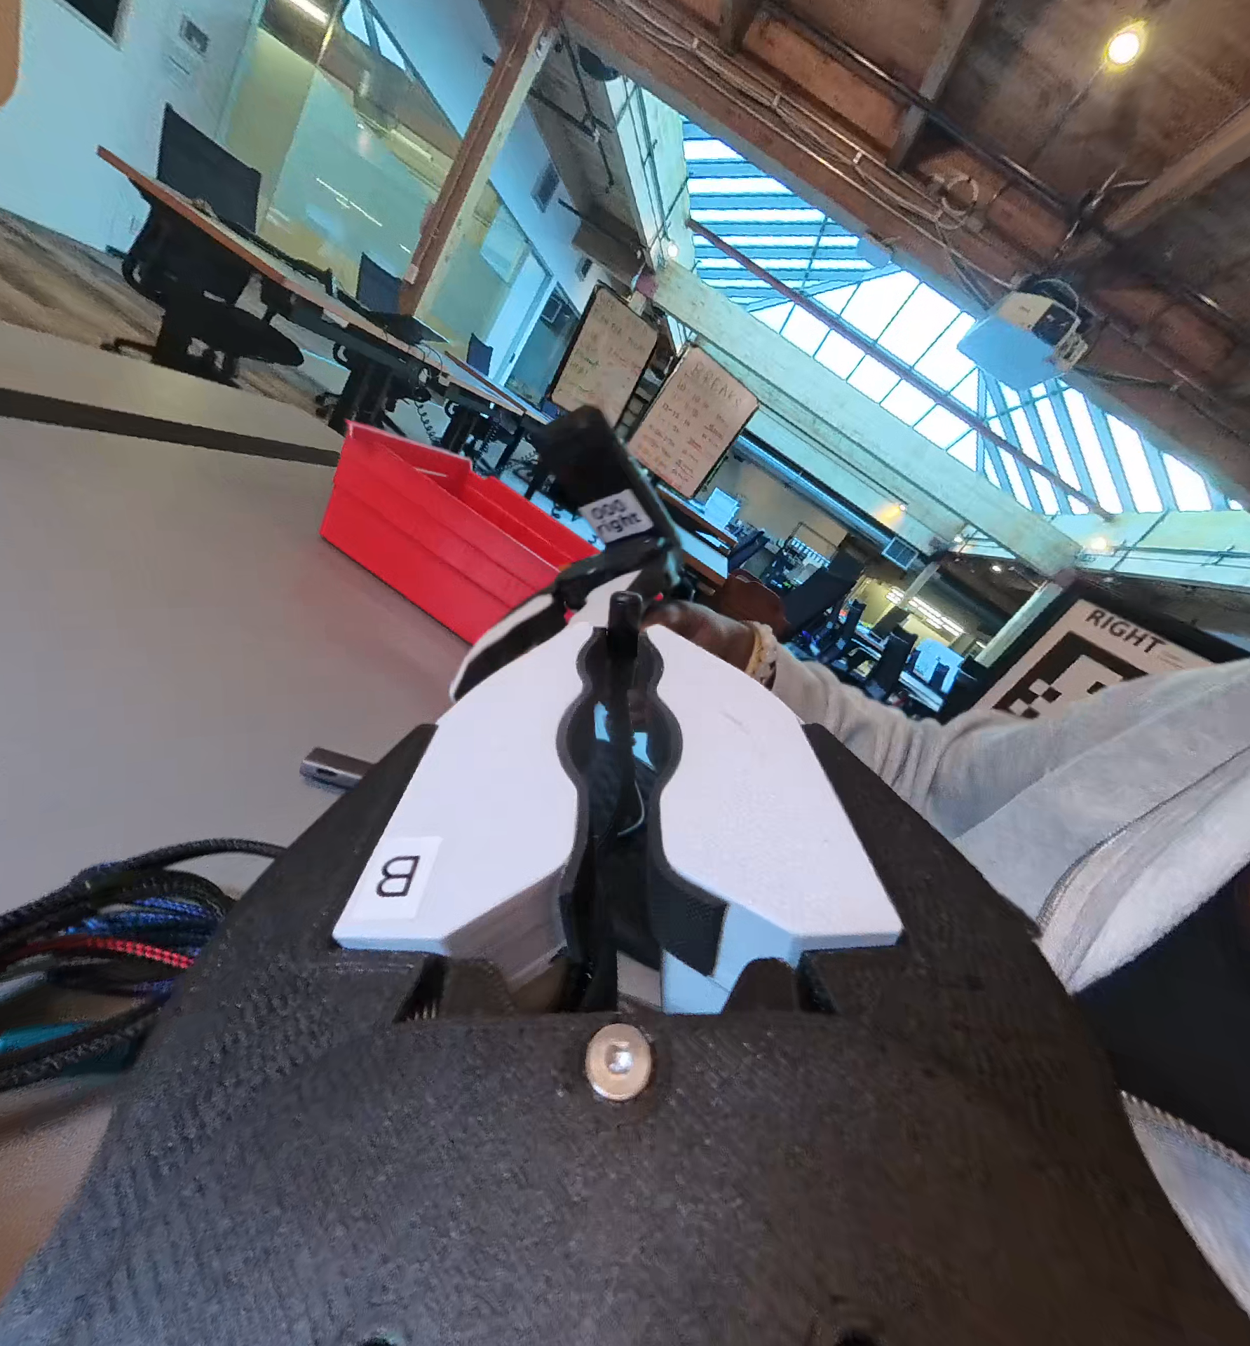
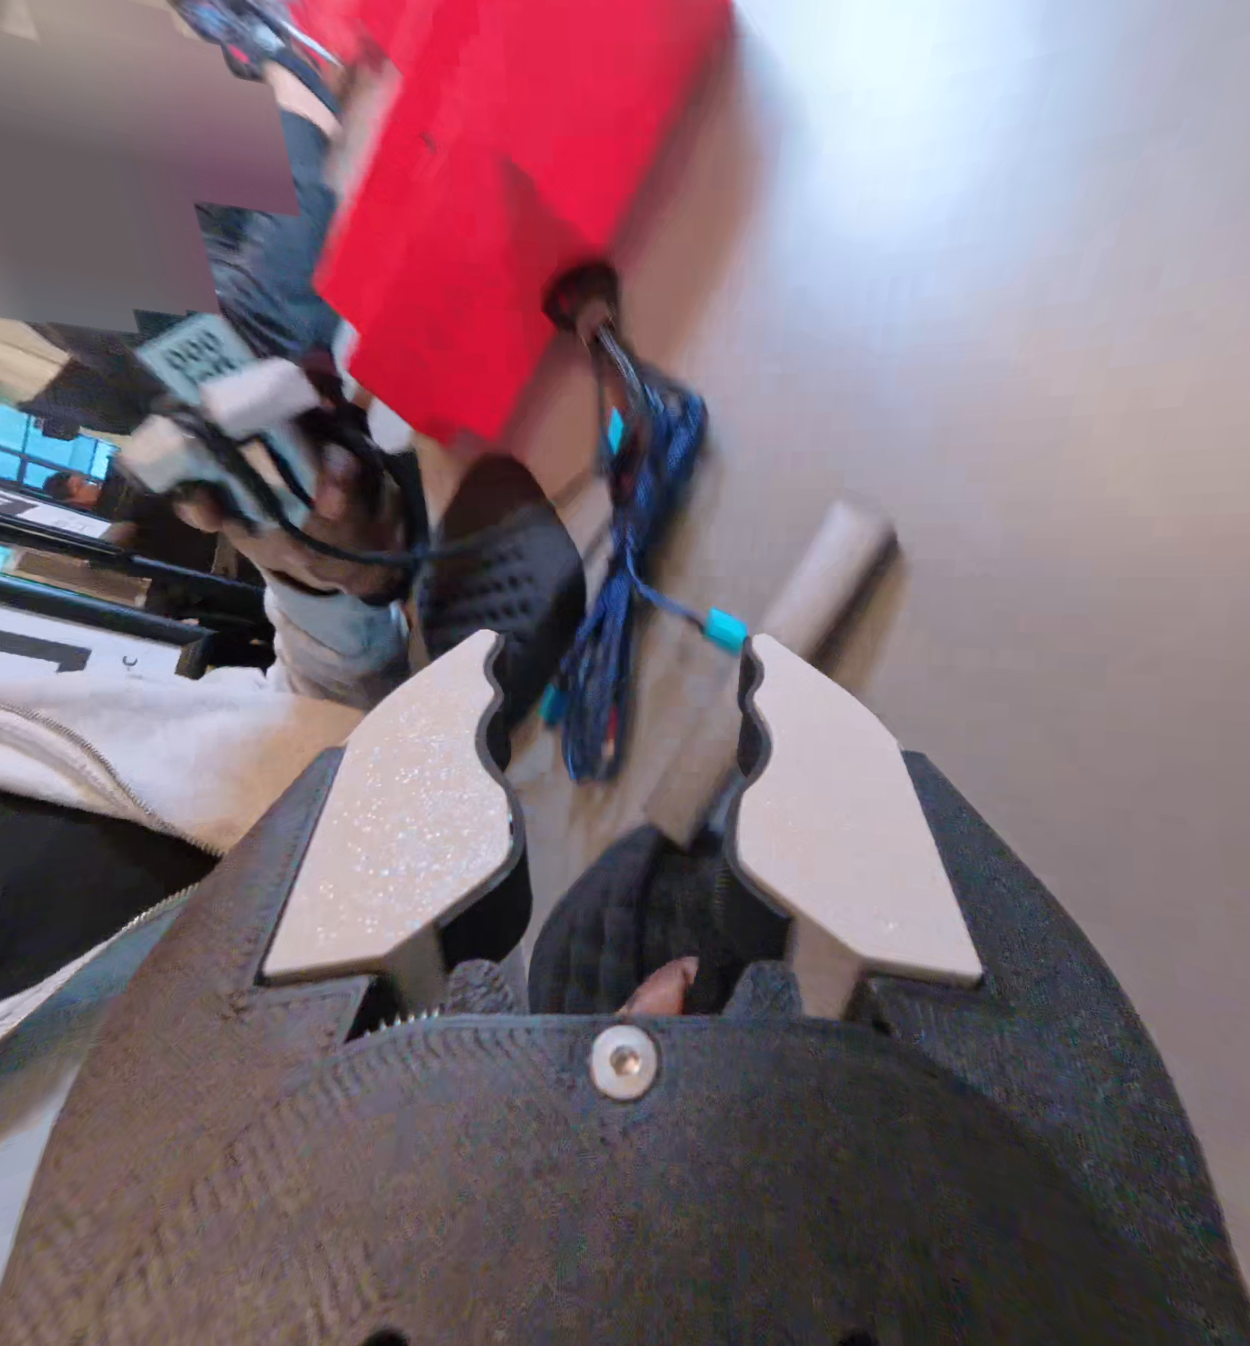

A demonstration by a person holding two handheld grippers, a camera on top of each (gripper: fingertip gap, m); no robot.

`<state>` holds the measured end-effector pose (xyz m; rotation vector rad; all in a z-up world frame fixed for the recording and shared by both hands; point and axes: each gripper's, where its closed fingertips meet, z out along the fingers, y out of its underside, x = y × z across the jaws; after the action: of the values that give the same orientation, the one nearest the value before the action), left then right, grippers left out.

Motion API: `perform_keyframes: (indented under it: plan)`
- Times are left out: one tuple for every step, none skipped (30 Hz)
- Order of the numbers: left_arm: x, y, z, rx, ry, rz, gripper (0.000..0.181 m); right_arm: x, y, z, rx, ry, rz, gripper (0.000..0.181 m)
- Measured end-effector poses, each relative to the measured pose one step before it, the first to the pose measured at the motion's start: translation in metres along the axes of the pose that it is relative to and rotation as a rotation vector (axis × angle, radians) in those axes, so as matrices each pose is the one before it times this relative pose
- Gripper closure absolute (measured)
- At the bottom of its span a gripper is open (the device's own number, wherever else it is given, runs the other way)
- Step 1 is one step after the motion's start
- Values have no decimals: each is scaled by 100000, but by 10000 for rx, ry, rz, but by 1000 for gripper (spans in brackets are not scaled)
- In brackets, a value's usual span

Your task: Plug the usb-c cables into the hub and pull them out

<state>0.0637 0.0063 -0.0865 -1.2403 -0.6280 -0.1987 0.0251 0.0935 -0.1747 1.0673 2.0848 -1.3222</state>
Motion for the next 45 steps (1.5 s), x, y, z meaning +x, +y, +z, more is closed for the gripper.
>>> perform_keyframes:
  plan:
    - [-88, 338, -75, 4, -11, -64, 173, 906, 1606, -3, -680, 171, 753, 121]
    - [-133, 305, -28, -19, -34, -25, 173, 919, 1373, 122, -642, 237, 608, 120]
    - [-68, 283, 2, -70, 30, -11, 173, 793, 1000, 201, -502, 218, 425, 118]
    - [-4, 177, 23, -36, 59, -20, 172, 694, 766, 237, -445, 175, 337, 118]
    - [31, 86, 14, -6, 93, -49, 172, 250, 355, 218, -305, -118, 308, 124]
    - [86, 34, 8, -1, 125, -56, 172, -119, -131, 164, -61, -355, 401, 125]
    - [24, -46, -25, 43, 71, -12, 172, -43, -184, 217, -56, -313, 378, 129]
    - [-52, -44, -43, 33, 4, 11, 173, 25, 4, 348, -165, -301, 291, 137]
    - [-39, 5, -57, 8, 9, 8, 173, -73, 157, 454, -216, -437, 331, 143]
    - [-54, 41, -65, 11, -2, -31, 173, -199, 168, 479, -190, -595, 437, 149]
    - [-74, 25, -92, 46, -3, -22, 173, -206, -76, 367, -55, -579, 428, 153]
    - [-113, 73, -112, 26, -15, -14, 173, -155, -401, 142, 166, -398, 199, 155]
    - [-198, 137, -89, 3, -55, -43, 173, -107, -403, -6, 214, -217, -129, 164]
    - [-280, 163, -64, 10, -94, -91, 173, -199, -219, 5, 170, -189, -178, 166]
    - [-286, 265, 5, -21, -100, -135, 173, -572, -103, 49, 165, -360, -235, 168]
    - [-346, 420, 95, -80, -135, -188, 173, -830, -122, 33, 246, -413, -310, 171]
    - [-405, 498, 176, -99, -180, -212, 173, -805, -204, 13, 328, -240, -370, 171]
    - [-307, 502, 254, -65, -152, -223, 171, -796, -197, 12, 326, -116, -423, 172]
    - [-116, 502, 306, -83, -60, -237, 170, -797, -159, 51, 305, -71, -504, 172]
    - [-16, 397, 351, -49, -48, -199, 170, -730, -155, 104, 303, -29, -514, 172]
    - [39, 181, 333, 46, -75, -93, 170, -624, -206, 120, 336, -19, -412, 172]
    - [48, 136, 327, -2, -99, -13, 173, -538, -317, 88, 418, -20, -352, 172]
    - [-32, -23, 279, 65, -146, 18, 173, -556, -367, 47, 438, -100, -313, 172]
    - [6, -45, 233, 74, -100, -14, 173, -480, -396, 0, 442, -102, -244, 173]
    - [57, -113, 173, 124, -40, -124, 173, -403, -410, -30, 422, -80, -230, 173]
    - [55, -124, 125, 128, -13, -149, 172, -408, -414, -19, 400, -69, -272, 173]
    - [-60, -142, 104, 153, -66, -157, 173, -419, -407, 11, 355, -72, -297, 173]
    - [-51, -202, 112, 221, -47, -126, 173, -404, -407, 53, 353, -74, -263, 173]
    - [-117, -108, 161, 172, -81, -79, 173, -445, -346, 132, 337, -136, -200, 173]
    - [-175, -107, 165, 180, -130, 6, 173, -452, -206, 171, 286, -187, -119, 173]
    - [3, -100, 169, 159, -35, 69, 173, -405, -171, 200, 269, -169, -64, 172]
    - [272, 26, 177, 45, 138, 30, 173, -342, -74, 206, 180, -139, -68, 172]
    - [259, 72, 174, -5, 128, -27, 172, -231, 133, 219, -8, -84, -118, 172]
    - [158, 86, 123, -29, 78, 8, 173, -73, 227, 202, -96, 24, -149, 172]
    - [-89, 139, 87, -61, -55, 16, 172, -52, 130, 179, -34, 12, -121, 172]
    - [-197, 88, 30, 2, -91, 4, 172, -163, 35, 191, 40, -114, -14, 172]
    - [-56, 107, 15, 6, 37, -57, 173, -167, 6, 180, 47, -132, 48, 172]
    - [37, 139, 29, -21, 102, -138, 173, -34, 15, 153, 31, -36, -22, 172]
    - [-22, 97, 16, 13, 50, -155, 173, 65, 56, 134, -19, 37, -122, 172]
    - [-116, -6, 2, 63, -20, -87, 172, 84, 9, 95, 12, 63, -132, 172]
    - [-73, -58, -39, 64, -3, -49, 173, 33, -10, 64, 26, 19, -80, 172]
    - [33, -86, -40, 52, 59, -62, 173, -50, -17, 40, 39, -46, -29, 172]
    - [28, -150, -79, 84, 79, -76, 173, -36, -61, -5, 57, -22, -17, 172]
    - [-13, -202, -108, 127, 53, -90, 173, 38, -94, -22, 71, 35, -46, 172]
    - [-21, -150, -84, 99, 64, -126, 173, 52, -60, -17, 55, 39, -68, 172]
